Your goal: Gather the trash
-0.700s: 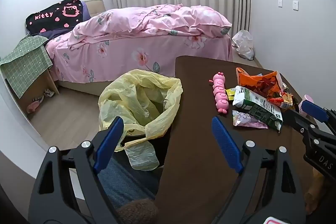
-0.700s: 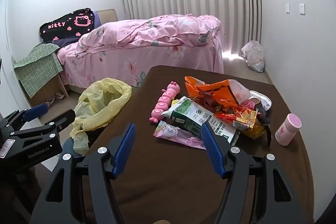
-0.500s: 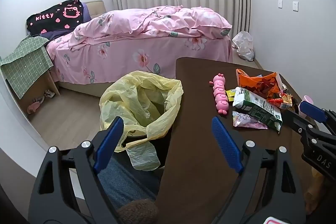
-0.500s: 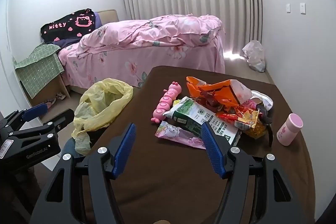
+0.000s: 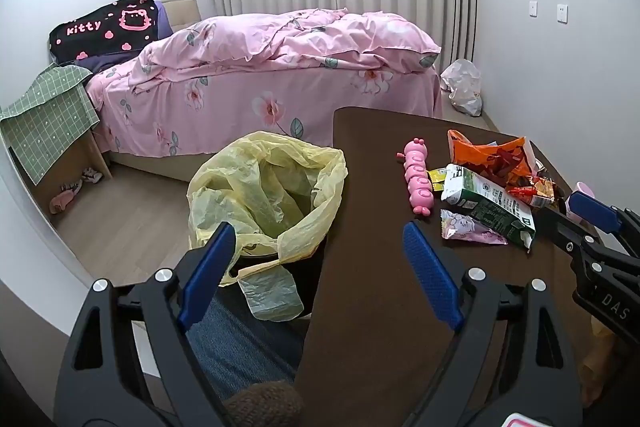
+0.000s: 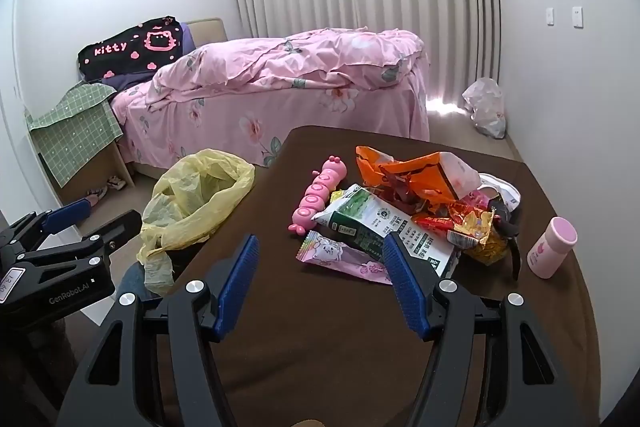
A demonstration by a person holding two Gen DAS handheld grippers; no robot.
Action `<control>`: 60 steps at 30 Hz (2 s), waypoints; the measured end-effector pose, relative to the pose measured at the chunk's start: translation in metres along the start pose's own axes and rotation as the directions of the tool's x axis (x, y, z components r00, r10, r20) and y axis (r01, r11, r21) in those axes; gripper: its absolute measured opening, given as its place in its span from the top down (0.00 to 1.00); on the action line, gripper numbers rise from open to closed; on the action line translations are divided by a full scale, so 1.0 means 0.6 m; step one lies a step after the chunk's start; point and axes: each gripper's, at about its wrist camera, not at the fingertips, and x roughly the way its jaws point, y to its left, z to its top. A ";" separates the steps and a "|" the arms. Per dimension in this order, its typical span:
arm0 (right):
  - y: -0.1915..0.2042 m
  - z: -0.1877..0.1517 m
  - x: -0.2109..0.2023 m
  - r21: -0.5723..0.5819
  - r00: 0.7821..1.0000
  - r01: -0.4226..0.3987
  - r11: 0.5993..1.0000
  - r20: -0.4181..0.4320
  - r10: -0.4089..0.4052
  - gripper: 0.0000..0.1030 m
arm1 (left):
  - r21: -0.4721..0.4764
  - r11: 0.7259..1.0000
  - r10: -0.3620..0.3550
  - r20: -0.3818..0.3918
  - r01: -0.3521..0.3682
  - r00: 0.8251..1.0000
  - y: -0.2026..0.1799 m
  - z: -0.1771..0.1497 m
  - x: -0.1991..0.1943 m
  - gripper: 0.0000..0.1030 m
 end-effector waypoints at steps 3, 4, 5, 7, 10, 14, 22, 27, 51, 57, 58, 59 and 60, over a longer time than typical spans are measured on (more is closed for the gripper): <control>0.000 0.000 -0.001 0.000 1.000 0.000 1.000 0.000 0.000 0.41 | -0.001 1.000 -0.002 -0.001 0.002 1.000 0.005 0.001 -0.007 0.20; 0.000 0.000 -0.001 0.000 1.000 0.000 1.000 0.000 0.000 0.41 | -0.002 1.000 0.000 0.001 0.000 1.000 0.005 0.000 -0.007 0.20; 0.001 0.000 -0.001 0.000 1.000 -0.001 1.000 0.001 0.001 0.41 | -0.003 1.000 0.000 0.001 0.000 1.000 0.006 0.000 -0.007 0.20; 0.002 -0.001 -0.002 -0.001 1.000 0.000 1.000 0.002 0.000 0.41 | -0.003 1.000 0.000 0.001 0.000 1.000 0.007 0.000 -0.007 0.20; 0.002 -0.001 -0.001 -0.002 1.000 0.000 1.000 0.002 0.000 0.41 | -0.008 1.000 0.000 0.001 0.000 1.000 0.008 0.002 -0.005 0.20; 0.002 -0.001 0.000 -0.001 1.000 0.001 1.000 0.003 -0.001 0.41 | -0.006 1.000 -0.001 0.002 0.001 1.000 0.008 0.001 -0.005 0.20; 0.004 0.000 -0.002 -0.003 1.000 -0.001 1.000 -0.001 0.001 0.41 | -0.011 1.000 0.002 0.003 -0.002 1.000 0.010 0.001 -0.006 0.20; 0.005 0.000 -0.002 -0.004 1.000 -0.002 1.000 -0.001 0.002 0.41 | -0.010 1.000 0.002 0.004 -0.001 1.000 0.011 0.001 -0.006 0.20; 0.006 -0.002 -0.003 -0.005 1.000 -0.003 1.000 0.001 0.003 0.41 | -0.014 1.000 0.001 0.004 -0.001 1.000 0.014 -0.001 -0.006 0.20; 0.007 -0.002 -0.004 -0.007 1.000 -0.003 1.000 0.000 0.003 0.41 | -0.016 1.000 0.003 0.005 -0.003 1.000 0.016 -0.001 -0.006 0.20; 0.007 -0.002 -0.004 -0.006 1.000 -0.003 1.000 0.000 0.003 0.41 | -0.015 1.000 0.003 0.005 -0.003 1.000 0.016 -0.001 -0.006 0.20; 0.007 -0.002 -0.004 -0.006 1.000 -0.003 1.000 0.001 0.003 0.41 | -0.015 1.000 0.003 0.005 -0.003 1.000 0.016 -0.001 -0.006 0.20; 0.007 -0.002 -0.004 -0.006 1.000 -0.003 1.000 0.001 0.003 0.41 | -0.016 1.000 0.003 0.005 -0.002 1.000 0.016 -0.001 -0.006 0.20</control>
